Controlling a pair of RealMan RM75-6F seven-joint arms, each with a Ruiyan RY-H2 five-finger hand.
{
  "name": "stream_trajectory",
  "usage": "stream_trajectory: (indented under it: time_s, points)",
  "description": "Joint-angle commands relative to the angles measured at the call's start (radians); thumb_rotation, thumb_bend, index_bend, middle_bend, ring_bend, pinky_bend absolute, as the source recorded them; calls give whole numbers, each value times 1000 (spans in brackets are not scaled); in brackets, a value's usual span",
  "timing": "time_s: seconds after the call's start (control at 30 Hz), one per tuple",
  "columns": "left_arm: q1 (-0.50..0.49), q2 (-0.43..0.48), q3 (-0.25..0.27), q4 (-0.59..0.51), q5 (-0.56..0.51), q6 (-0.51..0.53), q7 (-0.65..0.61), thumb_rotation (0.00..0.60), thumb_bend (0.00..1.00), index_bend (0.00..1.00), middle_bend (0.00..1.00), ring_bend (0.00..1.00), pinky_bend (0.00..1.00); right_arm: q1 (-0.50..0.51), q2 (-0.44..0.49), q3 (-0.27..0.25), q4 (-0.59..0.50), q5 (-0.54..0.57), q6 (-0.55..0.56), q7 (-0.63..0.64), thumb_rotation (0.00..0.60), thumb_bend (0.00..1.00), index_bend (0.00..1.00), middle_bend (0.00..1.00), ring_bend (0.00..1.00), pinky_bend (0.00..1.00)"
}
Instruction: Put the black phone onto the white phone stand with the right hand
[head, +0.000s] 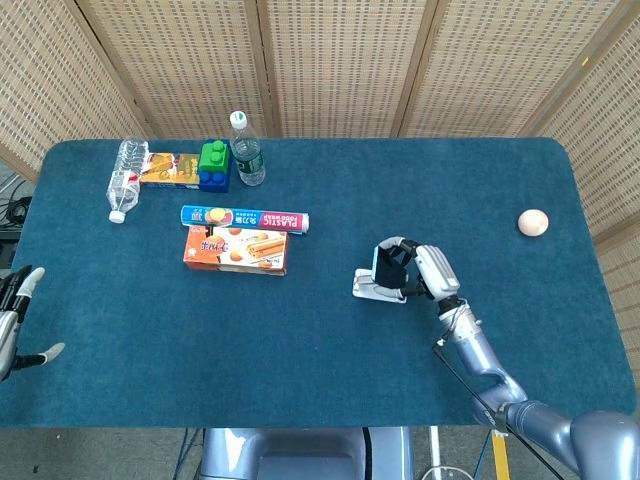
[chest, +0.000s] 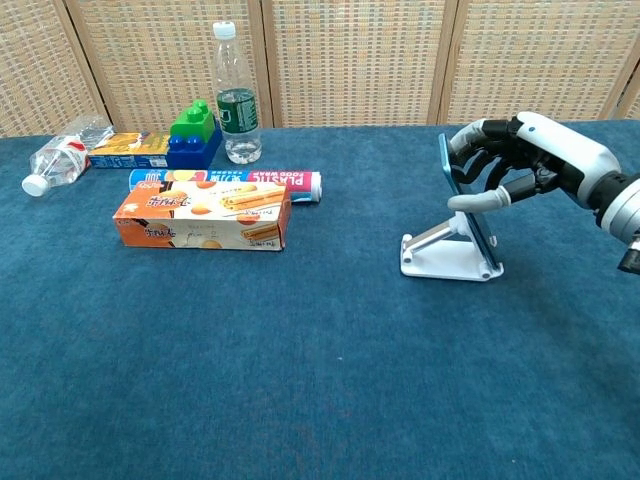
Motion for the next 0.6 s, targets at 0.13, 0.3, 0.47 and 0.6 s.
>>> stream_trajectory:
  time_s: [0.13,0.3,0.47,0.6]
  points:
    - [2,2,0,2,1,3,-8,600,0,0,0,0,0,0,-3,-3,1,3,-6,-8,600,293,467,523,508,490]
    - [1,2,1,2,4,2,-8,600,0,0,0,0,0,0,-1,-9,1,0,-9,-8,600,198,467,491,507,490]
    - [2,1,2,3,4,4,-7,600,0,0,0,0,0,0,12,-23,-7,-16,-14,17,600,94,396,386,460,490]
    - [2,1,2,1,5,4,-4,600,0,0,0,0,0,2,22,-38,-11,-32,-17,39,600,22,256,232,382,490]
